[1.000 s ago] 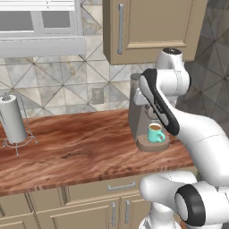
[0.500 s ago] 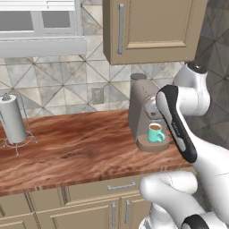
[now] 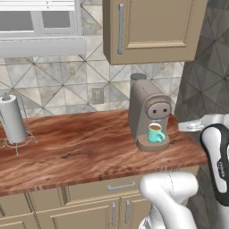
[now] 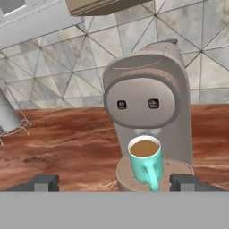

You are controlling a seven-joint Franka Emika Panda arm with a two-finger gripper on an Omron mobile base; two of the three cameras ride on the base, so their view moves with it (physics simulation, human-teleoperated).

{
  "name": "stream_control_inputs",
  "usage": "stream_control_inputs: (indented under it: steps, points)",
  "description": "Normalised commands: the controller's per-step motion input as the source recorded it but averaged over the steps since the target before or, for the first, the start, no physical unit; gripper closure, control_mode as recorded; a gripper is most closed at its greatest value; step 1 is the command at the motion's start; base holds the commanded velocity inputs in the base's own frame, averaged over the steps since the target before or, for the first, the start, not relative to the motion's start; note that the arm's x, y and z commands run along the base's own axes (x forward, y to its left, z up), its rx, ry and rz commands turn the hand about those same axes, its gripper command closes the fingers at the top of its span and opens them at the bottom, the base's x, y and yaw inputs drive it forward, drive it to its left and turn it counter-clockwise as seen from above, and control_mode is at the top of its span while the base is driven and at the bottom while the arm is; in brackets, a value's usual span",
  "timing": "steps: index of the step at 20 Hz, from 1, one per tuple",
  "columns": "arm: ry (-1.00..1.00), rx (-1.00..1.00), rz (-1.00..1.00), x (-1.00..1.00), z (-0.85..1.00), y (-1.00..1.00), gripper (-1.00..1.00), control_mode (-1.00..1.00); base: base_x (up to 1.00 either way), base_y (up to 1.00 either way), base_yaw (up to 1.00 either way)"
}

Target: Pick up the brewed coffee from the coffee machine and place it next to the breakfast plate on the dining counter.

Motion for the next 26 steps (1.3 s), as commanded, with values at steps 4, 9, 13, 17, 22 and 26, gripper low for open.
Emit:
stream_control_inputs:
  steps: [4, 9, 13, 17, 22, 26]
  points:
    - [-0.14, 0.11, 0.19, 0.26, -0.43, -0.47, -1.00, -1.00, 0.00, 0.00, 0.00]
    - [-0.12, 0.00, 0.14, 0.17, -0.34, 0.00, -1.00, -1.00, 0.00, 0.00, 0.00]
    - [-0.14, -0.04, 0.04, 0.00, -0.19, 0.34, -1.00, -1.00, 0.00, 0.00, 0.00]
    - [-0.01, -0.09, 0.00, 0.00, -0.24, 0.31, -1.00, -1.00, 0.00, 0.00, 0.00]
    - [0.00, -0.09, 0.02, 0.03, -0.33, 0.32, -1.00, -1.00, 0.00, 0.00, 0.00]
    - [0.00, -0.03, 0.00, 0.01, -0.13, 0.09, -1.00, -1.00, 0.00, 0.00, 0.00]
